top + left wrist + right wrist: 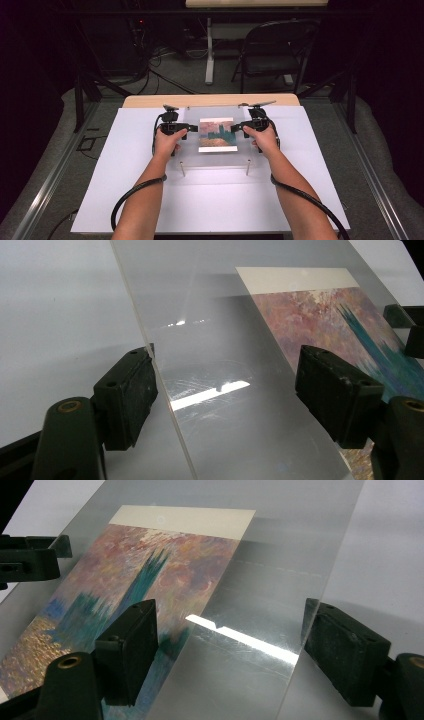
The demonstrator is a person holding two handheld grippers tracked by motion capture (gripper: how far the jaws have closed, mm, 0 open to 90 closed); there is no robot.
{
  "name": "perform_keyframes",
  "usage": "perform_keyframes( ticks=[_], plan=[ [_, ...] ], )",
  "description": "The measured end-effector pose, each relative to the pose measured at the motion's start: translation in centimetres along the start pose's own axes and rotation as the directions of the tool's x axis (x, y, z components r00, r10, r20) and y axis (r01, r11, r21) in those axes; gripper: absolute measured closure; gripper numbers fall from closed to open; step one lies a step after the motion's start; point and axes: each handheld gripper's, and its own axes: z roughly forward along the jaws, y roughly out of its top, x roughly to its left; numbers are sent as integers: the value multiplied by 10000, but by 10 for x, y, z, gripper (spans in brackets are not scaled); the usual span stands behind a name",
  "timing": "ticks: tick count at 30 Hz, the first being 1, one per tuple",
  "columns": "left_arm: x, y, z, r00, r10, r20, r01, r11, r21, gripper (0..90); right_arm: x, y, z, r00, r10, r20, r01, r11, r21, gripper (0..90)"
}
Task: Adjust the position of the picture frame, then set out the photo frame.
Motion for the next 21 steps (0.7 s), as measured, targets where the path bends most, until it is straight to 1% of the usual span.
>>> perform_keyframes(
  ticks=[2, 5, 6, 10, 13, 16, 18, 21],
  plan=[
    [0, 0, 0, 10000, 18, 36, -18, 10000, 4, 251, 0, 0, 0, 10000, -28, 10, 29, 10000, -21, 225],
    [1, 0, 0, 9999, 108, -67, -109, 9999, -92, 255, 0, 0, 0, 10000, -28, 2, 28, 10000, -12, 225],
    [1, 0, 0, 10000, 40, -44, -41, 9999, -114, 257, 0, 0, 0, 10000, -25, 12, 25, 10000, -12, 225],
    [1, 0, 0, 10000, 69, -14, -69, 9999, -138, 259, 0, 1, 0, 10000, -8, 2, 8, 10000, 69, 226],
    [3, 0, -1, 10000, 11, 62, -10, 9999, -137, 272, 0, 1, 0, 10000, -18, 28, 18, 10000, 59, 226],
    [3, 1, -1, 10000, -53, 23, 53, 9999, -118, 287, 1, 1, 0, 10000, 22, 20, -22, 10000, -11, 227],
    [3, 1, -1, 9998, -181, -34, 181, 9997, -158, 291, 1, 1, 0, 10000, 12, 22, -12, 10000, -10, 227],
    [5, 1, -2, 9993, -358, 52, 359, 9993, -136, 329, 1, 1, 0, 10000, 4, 53, -4, 10000, 10, 226]
  ],
)
